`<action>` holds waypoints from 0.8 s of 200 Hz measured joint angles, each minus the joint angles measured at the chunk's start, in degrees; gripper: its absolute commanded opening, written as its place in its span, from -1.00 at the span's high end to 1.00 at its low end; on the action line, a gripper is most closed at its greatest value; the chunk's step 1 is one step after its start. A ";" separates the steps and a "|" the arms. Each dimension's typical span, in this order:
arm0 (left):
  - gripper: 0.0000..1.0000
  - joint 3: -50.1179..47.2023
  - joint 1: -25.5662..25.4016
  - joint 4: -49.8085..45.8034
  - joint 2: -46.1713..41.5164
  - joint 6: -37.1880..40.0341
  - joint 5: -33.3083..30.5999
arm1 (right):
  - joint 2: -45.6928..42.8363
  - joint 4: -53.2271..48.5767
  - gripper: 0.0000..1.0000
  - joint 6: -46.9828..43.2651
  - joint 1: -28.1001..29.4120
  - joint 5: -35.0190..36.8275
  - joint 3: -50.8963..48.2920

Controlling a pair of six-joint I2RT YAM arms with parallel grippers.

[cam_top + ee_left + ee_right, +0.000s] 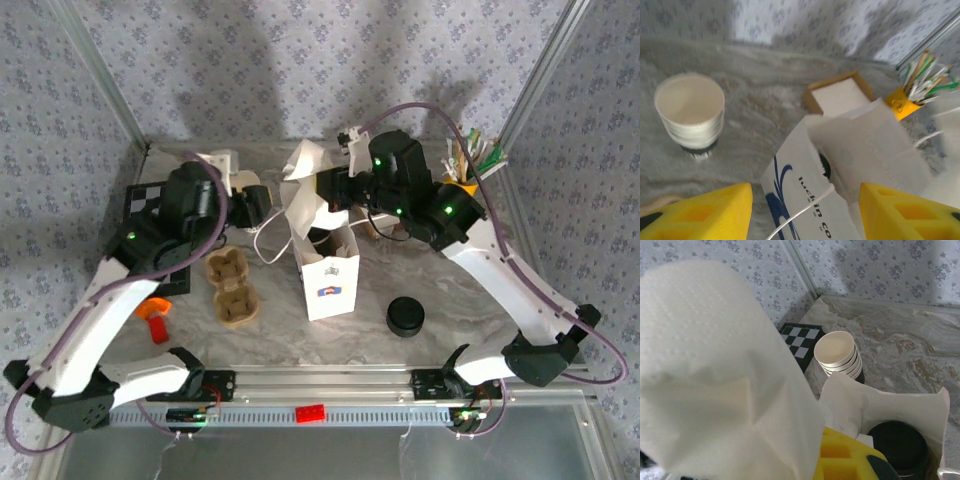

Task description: Pack the takeout coffee

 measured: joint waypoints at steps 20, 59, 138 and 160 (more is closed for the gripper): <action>-0.12 -3.50 1.09 1.46 1.33 -3.74 1.97 | 0.04 1.99 1.00 1.55 0.48 0.50 -2.78; -0.15 -6.01 2.84 4.76 2.12 -7.98 4.85 | 0.42 3.08 1.00 2.78 2.89 2.62 -5.77; -0.05 -7.74 4.87 7.02 3.89 -9.25 7.67 | 0.09 -2.93 0.27 -0.55 6.29 9.81 -7.87; -0.03 -7.74 4.87 7.23 4.52 -9.25 8.68 | 0.09 -6.51 0.09 -2.91 7.43 12.41 -5.57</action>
